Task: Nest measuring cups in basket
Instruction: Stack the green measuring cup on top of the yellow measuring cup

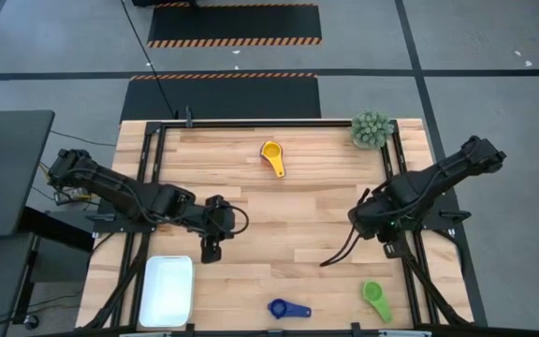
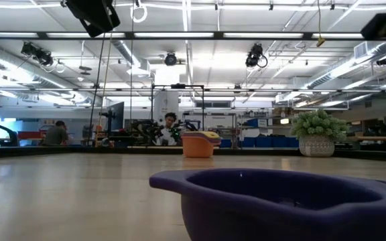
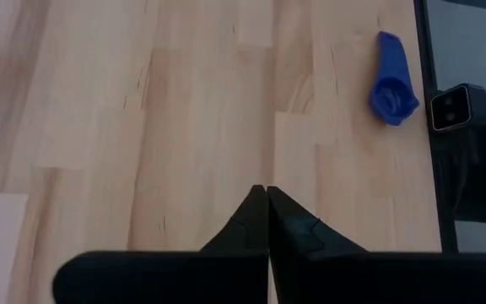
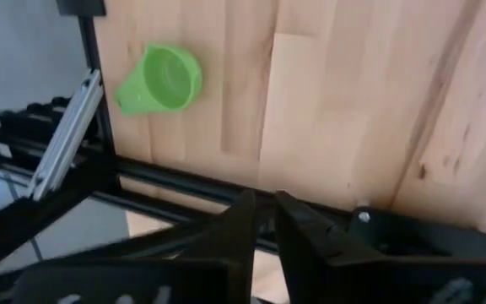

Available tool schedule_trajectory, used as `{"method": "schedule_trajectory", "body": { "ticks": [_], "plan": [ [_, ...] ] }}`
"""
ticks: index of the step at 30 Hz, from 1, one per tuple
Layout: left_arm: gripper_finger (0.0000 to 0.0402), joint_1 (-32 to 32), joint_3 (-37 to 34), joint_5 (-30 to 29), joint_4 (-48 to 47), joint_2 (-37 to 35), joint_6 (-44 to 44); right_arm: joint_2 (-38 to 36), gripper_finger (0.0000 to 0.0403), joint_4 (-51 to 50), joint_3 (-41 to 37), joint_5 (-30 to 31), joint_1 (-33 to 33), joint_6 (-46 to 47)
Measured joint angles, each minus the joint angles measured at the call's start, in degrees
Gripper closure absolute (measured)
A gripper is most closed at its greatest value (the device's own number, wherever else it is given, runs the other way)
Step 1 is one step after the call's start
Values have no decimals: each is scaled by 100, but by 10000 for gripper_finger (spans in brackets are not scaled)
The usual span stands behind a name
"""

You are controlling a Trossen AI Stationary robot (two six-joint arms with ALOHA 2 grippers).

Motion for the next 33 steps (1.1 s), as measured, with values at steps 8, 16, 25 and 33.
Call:
{"method": "schedule_trajectory", "body": {
  "ticks": [8, 16, 25, 33],
  "plan": [
    [402, -1, 0, 0, 79, 0, -303, -2, 286, 989, -586, -27, 17, 226],
    [402, -5, 0, 1, 207, 0, -306, -2, 237, 2366, -1402, -472, 482, 676],
    [402, -5, 0, 2, 222, 0, -305, -2, 240, 4137, -2263, -127, 1252, 1880],
    [402, -5, 0, 1, 220, 0, -342, 19, 241, 5003, -2843, 141, 1723, 2931]
  ]
}}
